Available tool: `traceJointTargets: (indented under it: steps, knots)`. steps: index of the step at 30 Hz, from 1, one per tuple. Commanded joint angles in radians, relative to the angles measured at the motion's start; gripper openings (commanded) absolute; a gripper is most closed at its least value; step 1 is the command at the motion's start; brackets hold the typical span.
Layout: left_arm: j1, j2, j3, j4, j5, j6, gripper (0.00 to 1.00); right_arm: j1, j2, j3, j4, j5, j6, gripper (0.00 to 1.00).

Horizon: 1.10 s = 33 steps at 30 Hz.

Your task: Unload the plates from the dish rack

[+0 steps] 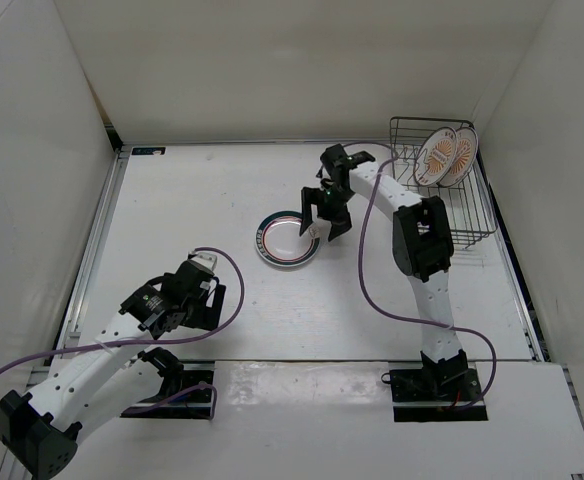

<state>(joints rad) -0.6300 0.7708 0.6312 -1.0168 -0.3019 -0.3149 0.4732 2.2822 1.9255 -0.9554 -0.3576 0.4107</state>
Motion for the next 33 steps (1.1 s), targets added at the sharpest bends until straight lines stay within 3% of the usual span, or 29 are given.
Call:
traceJointTargets:
  steps: [1,6,9,12,17,18,24,30,33]
  knots:
    - [0.004,-0.008,0.035,0.012,0.007,0.005,1.00,0.001,-0.053,0.110,-0.145,0.107,-0.069,0.90]
    - [0.006,-0.008,0.033,0.014,0.012,0.008,1.00,-0.008,-0.242,0.110,-0.122,0.415,-0.108,0.90]
    - [0.004,-0.008,0.032,0.015,0.015,0.008,1.00,-0.071,-0.447,-0.009,0.052,0.586,-0.112,0.90]
    - [0.006,-0.011,0.033,0.014,0.011,0.008,1.00,-0.131,-0.490,-0.020,0.150,0.718,-0.087,0.90]
    - [0.004,-0.016,0.035,0.018,0.020,0.010,1.00,-0.258,-0.495,0.006,0.268,0.810,-0.093,0.90]
    - [0.004,-0.019,0.033,0.017,0.021,0.010,1.00,-0.271,-0.491,-0.002,0.356,0.806,-0.114,0.90]
    - [0.004,-0.042,0.027,0.014,0.021,0.008,1.00,-0.352,-0.348,0.084,0.371,0.921,-0.184,0.89]
    - [0.003,-0.027,0.025,0.018,0.040,0.017,1.00,-0.453,-0.277,0.064,0.391,0.783,-0.122,0.83]
    - [0.003,-0.018,0.028,0.009,0.033,0.017,1.00,-0.461,-0.225,0.142,0.345,0.767,-0.122,0.73]
